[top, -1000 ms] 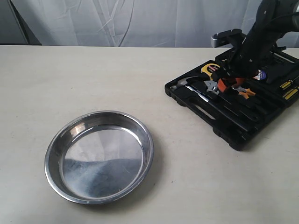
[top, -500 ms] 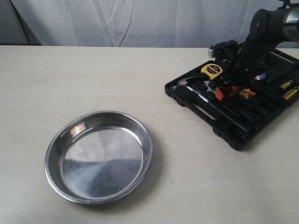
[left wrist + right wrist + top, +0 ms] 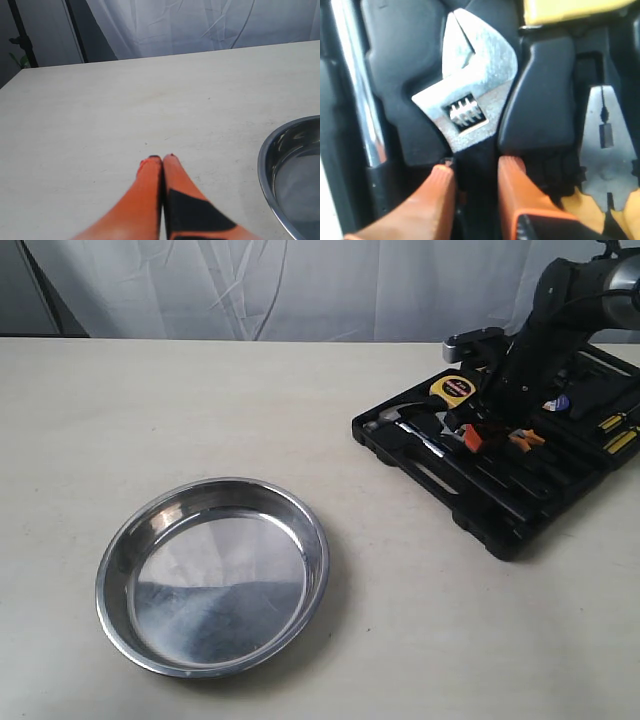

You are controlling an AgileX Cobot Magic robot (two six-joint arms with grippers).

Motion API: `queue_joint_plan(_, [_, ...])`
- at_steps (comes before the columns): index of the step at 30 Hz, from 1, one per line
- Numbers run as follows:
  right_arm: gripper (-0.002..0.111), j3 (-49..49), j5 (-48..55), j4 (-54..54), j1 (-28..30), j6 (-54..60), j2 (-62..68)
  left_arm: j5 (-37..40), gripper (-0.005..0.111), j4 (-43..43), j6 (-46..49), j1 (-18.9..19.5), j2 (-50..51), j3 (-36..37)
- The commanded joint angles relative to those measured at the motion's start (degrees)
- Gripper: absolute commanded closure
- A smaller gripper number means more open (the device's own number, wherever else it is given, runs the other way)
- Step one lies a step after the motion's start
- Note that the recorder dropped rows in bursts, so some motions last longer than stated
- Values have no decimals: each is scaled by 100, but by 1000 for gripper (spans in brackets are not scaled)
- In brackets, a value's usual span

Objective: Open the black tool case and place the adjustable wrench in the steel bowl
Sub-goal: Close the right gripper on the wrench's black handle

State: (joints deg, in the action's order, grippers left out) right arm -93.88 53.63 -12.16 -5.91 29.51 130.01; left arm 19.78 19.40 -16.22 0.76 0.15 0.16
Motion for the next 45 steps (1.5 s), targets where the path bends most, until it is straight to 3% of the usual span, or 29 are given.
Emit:
queue_joint_plan(1, [109,112,-22,-227,8,-116,218,-32,107,25,-11,22,-15,-16])
queue_joint_plan(14, [109,112,-97,-254,8,-116,-558,-32,107,25,-11,22,-15,-16])
queue_joint_plan(45, [109,112,120,-508,-4,-116,-920,-32,107,25,-11,22,-15,-16])
